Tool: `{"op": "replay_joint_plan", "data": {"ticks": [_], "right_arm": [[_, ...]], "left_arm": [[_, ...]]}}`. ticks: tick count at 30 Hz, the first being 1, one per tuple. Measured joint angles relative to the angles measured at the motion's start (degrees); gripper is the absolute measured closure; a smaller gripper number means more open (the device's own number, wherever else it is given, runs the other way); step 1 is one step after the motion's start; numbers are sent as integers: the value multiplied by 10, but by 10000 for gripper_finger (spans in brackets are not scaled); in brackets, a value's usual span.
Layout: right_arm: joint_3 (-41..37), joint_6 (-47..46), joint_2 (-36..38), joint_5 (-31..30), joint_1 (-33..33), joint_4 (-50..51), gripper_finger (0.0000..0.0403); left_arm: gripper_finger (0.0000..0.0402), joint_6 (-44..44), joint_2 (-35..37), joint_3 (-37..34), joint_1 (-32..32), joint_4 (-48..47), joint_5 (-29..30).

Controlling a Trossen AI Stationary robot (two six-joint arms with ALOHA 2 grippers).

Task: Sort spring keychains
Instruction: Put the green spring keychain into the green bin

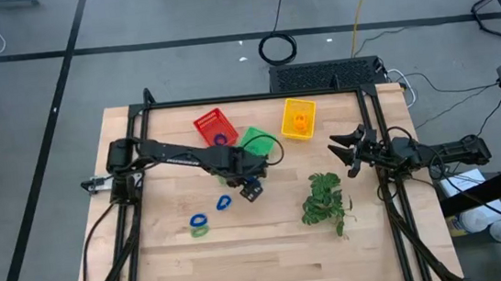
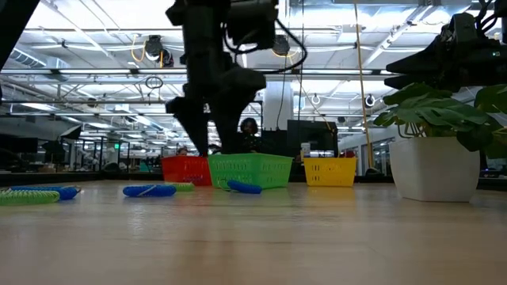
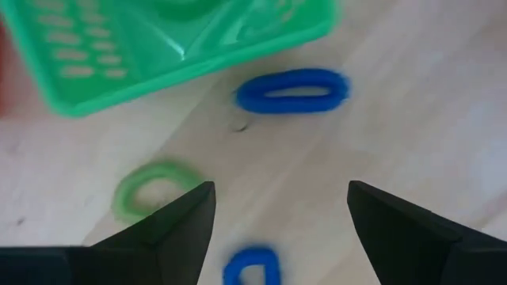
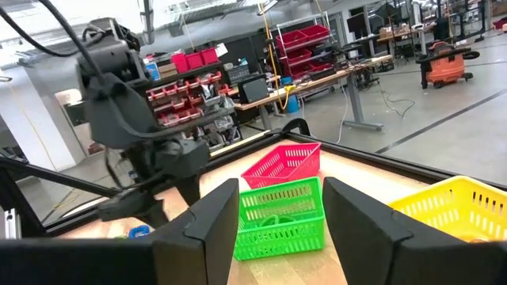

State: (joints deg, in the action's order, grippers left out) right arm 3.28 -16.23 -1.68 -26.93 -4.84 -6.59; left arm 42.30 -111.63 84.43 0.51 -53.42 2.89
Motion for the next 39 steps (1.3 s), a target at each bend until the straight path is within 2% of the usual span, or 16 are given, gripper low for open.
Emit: {"op": "replay_joint_plan", "data": {"ticks": [9, 15, 22, 27, 39], "right_arm": [[0, 0, 0, 0, 0, 0, 232], [0, 0, 0, 0, 0, 0, 232], [0, 0, 0, 0, 0, 0, 232], [0, 0, 0, 0, 0, 0, 232], [0, 0, 0, 0, 0, 0, 232]], "left_arm": [[103, -4, 10, -77, -21, 26, 0], [103, -16, 11, -126, -25, 93, -6], [113, -37, 13, -146, -28, 110, -12], [175, -54, 13, -148, -28, 107, -14], [382, -60, 12, -148, -31, 107, -8]]}}
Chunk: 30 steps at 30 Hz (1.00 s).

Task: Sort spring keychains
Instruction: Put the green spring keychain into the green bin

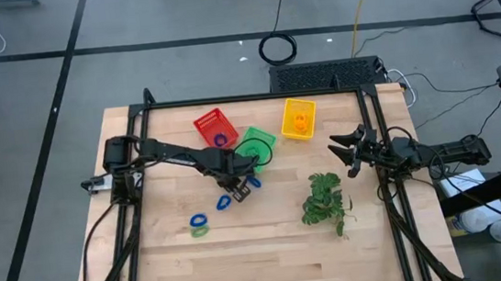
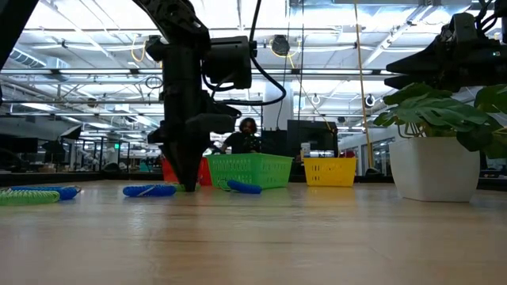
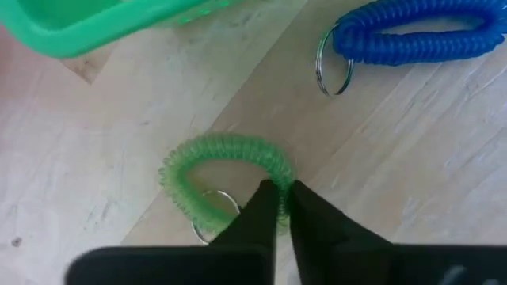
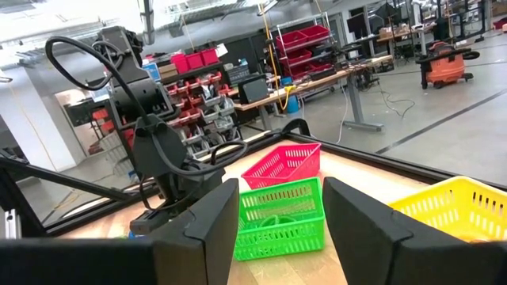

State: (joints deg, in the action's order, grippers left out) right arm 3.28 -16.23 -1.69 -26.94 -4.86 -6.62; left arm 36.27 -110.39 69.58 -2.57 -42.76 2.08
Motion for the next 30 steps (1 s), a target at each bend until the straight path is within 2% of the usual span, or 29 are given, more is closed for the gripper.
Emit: {"op": "replay_joint_plan", "data": {"ticks": [15, 22, 30], "right_arm": [[0, 0, 0, 0, 0, 0, 232], [0, 0, 0, 0, 0, 0, 232], [0, 0, 0, 0, 0, 0, 232]], "left_arm": [[396, -11, 1, 0, -4, -10, -20], [397, -5, 60, -4, -5, -78, -1], [397, 5, 148, -2, 18, -129, -8]]}}
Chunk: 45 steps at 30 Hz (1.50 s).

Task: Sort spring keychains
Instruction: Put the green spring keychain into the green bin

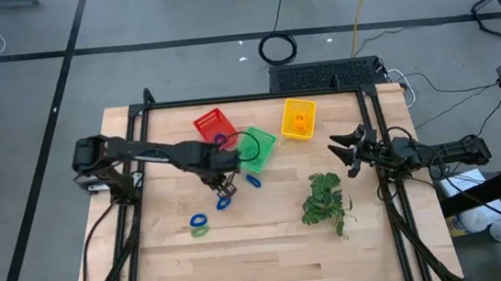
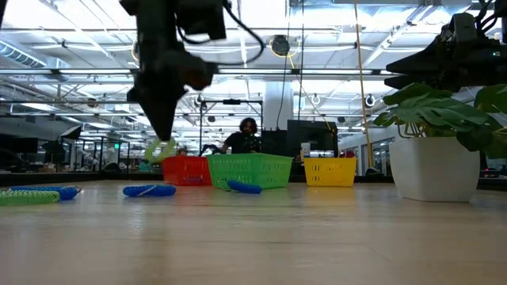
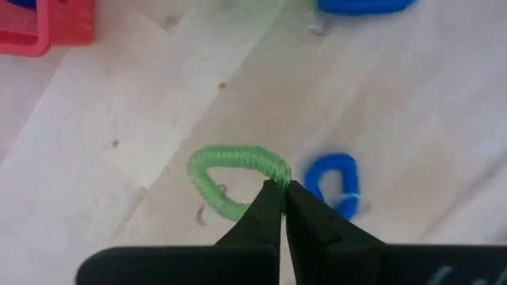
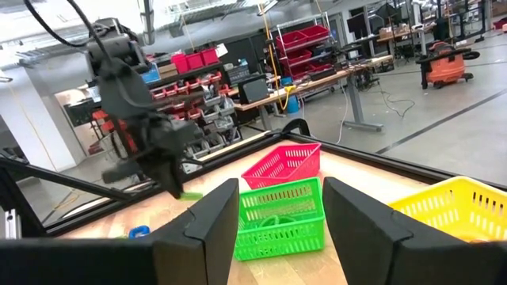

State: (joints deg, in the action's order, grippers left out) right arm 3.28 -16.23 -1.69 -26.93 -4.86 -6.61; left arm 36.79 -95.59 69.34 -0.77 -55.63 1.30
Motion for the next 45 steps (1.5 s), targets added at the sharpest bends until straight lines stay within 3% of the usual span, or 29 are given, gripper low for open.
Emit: {"op": "replay_joint_plan", "data": {"ticks": [8, 16, 27, 39, 45], "right_arm": [[0, 0, 0, 0, 0, 0, 232], [0, 0, 0, 0, 0, 0, 232], [0, 0, 0, 0, 0, 0, 232], [0, 0, 0, 0, 0, 0, 232], [0, 0, 0, 0, 0, 0, 232]], "left_arm": [[397, 7, 50, 34, 54, -80, -18], [398, -1, 52, 126, 103, -188, -18], [398, 27, 52, 181, 159, -202, -50], [398, -18, 22, 196, 120, -221, -57], [398, -93, -26, 267, 67, -229, -58]]}}
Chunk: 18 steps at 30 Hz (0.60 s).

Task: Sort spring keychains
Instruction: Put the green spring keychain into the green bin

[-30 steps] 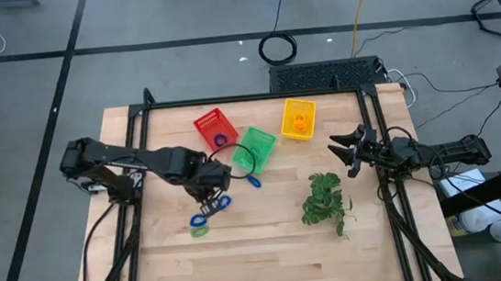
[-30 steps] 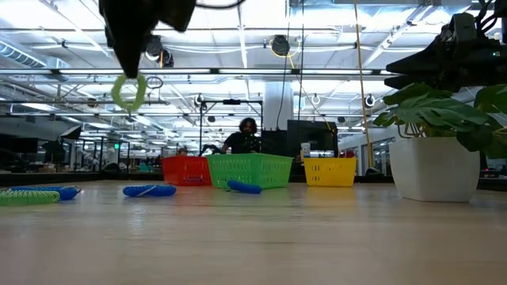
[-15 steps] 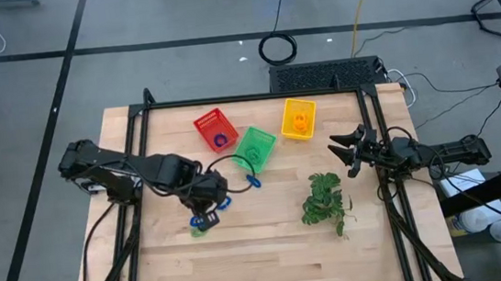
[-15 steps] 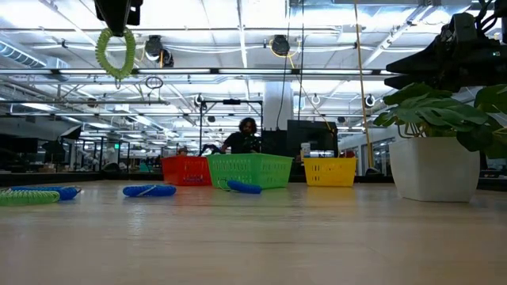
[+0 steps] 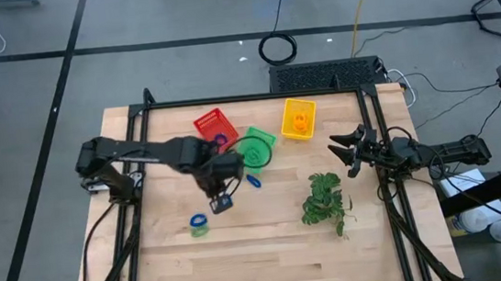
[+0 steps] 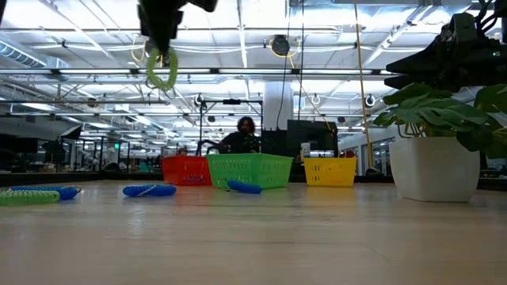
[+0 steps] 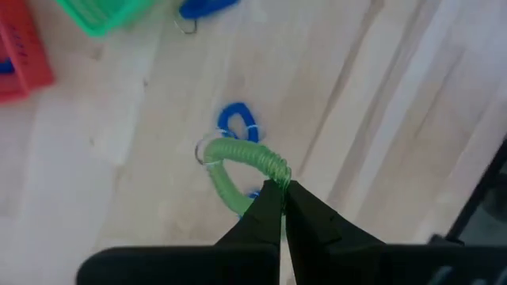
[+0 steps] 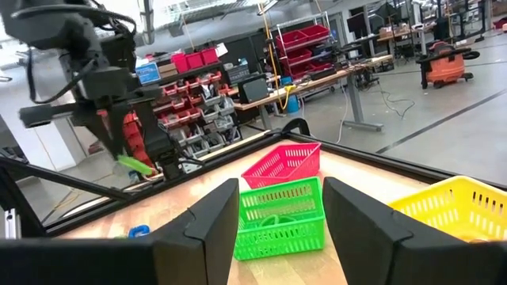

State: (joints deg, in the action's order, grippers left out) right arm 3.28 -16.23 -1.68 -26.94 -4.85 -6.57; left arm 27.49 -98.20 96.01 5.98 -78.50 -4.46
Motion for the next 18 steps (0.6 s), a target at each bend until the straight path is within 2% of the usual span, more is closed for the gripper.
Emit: {"op": "replay_joint_plan", "data": {"ticks": [18], "right_arm": [[0, 0, 0, 0, 0, -1, 232]], "left_arm": [[398, -182, -164, 241, -147, -58, 0]]}}
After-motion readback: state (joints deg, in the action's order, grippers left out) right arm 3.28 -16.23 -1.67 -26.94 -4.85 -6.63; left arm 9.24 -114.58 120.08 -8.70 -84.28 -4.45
